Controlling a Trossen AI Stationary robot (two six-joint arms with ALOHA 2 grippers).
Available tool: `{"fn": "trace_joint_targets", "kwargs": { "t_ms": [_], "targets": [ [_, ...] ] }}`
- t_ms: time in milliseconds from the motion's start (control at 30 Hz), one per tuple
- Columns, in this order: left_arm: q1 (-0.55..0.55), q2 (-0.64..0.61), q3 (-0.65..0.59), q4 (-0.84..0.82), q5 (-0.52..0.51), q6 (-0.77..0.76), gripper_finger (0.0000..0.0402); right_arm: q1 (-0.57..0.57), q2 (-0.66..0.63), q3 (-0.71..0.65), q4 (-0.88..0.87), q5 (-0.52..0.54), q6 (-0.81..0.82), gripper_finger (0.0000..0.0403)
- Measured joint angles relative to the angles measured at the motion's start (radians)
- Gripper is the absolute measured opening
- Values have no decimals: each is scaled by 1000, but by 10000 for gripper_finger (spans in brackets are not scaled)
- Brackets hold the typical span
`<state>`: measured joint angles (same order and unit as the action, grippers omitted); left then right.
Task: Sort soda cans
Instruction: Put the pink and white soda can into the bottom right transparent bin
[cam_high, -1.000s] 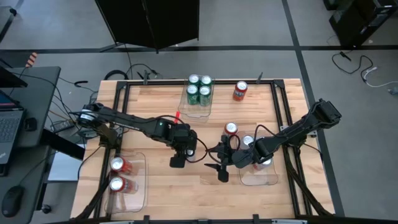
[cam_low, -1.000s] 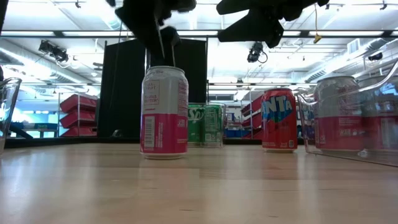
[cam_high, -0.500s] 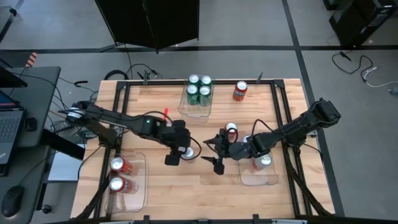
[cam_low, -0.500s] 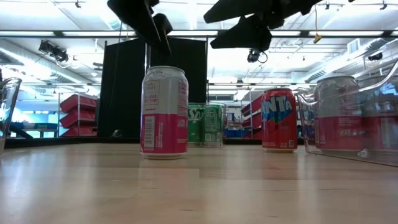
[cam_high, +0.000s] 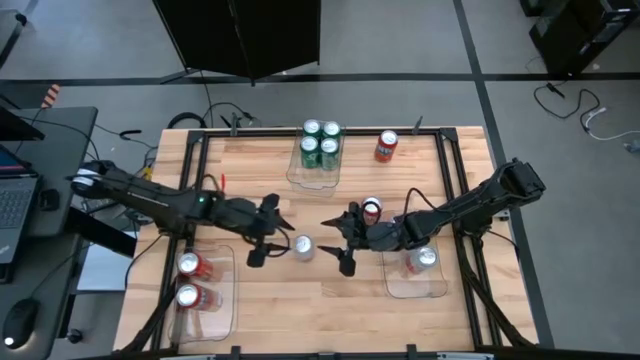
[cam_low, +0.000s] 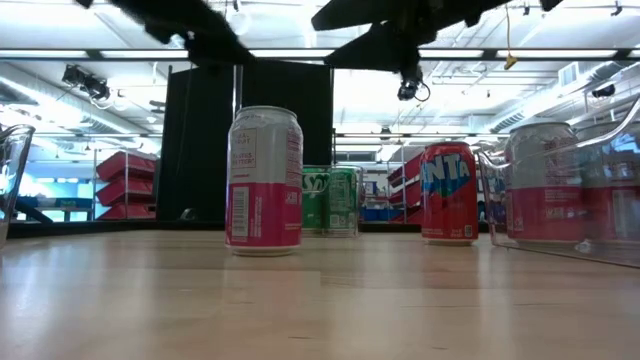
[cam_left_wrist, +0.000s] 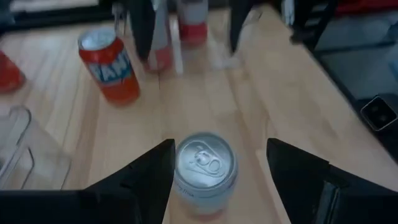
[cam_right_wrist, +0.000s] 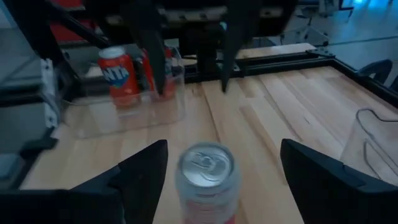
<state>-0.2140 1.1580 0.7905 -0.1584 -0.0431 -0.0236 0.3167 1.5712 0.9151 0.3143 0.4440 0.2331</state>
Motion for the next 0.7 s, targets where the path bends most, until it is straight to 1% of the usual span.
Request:
{"fn": "trace_joint_targets", "kwargs": {
  "t_ms": [100, 200, 367, 467, 600, 700],
  "targets": [
    [-12, -79, -92, 57, 0, 18, 255, -11, 59, 1, 102, -20, -37, 294],
    [-24, -171, -187, 167, 0, 27, 255, -20, 139, 3, 196, -34, -54, 293],
    [-29, -314, -332, 319, 0, 48, 255, -32, 225, 48, 203, -34, -53, 305],
    [-30, -384, -395, 392, 0, 51, 255, -33, 271, 82, 202, -33, -53, 318],
    [-30, -441, -457, 462, 1, 58, 255, -36, 327, 124, 201, -33, -52, 338],
    [-30, -454, -480, 487, 2, 59, 255, -44, 360, 147, 185, -26, -52, 350]
  ]
}}
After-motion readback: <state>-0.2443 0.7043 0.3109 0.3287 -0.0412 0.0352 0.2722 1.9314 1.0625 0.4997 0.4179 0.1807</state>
